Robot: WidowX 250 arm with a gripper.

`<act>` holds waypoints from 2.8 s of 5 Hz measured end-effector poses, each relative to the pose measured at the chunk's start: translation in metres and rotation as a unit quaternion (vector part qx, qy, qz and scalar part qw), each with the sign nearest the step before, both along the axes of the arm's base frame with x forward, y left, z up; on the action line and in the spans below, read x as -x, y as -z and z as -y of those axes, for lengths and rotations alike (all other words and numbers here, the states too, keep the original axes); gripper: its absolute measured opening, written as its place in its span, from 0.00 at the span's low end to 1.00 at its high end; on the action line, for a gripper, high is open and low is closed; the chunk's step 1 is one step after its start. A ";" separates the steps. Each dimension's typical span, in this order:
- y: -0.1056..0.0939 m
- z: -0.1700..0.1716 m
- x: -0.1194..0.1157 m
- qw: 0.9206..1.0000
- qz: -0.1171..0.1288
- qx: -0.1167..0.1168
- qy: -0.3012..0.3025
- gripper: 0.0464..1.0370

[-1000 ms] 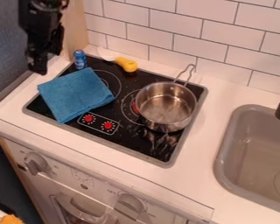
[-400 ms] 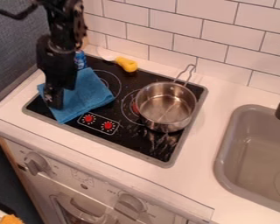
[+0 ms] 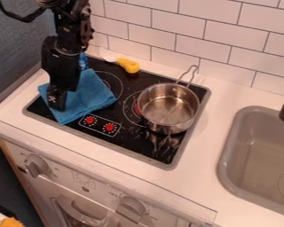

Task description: Moved the blue cloth between the two burner

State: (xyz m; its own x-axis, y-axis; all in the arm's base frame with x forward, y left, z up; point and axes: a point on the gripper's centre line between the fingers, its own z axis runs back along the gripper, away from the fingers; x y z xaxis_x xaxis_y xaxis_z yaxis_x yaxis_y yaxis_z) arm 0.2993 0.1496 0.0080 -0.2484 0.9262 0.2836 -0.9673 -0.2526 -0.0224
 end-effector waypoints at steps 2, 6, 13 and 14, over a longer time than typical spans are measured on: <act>0.000 0.019 -0.016 1.000 0.006 0.001 0.026 0.96; -0.001 0.098 -0.036 0.993 -0.002 0.013 0.120 0.96; -0.015 0.092 -0.025 0.992 -0.023 -0.007 0.121 0.96; -0.037 0.077 -0.024 0.994 -0.014 -0.021 0.103 0.96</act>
State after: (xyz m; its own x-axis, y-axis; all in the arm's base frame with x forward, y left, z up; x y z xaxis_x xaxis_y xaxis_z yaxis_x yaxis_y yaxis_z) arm 0.3234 0.0727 0.0449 -0.0452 0.9442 0.3263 -0.9989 -0.0475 -0.0009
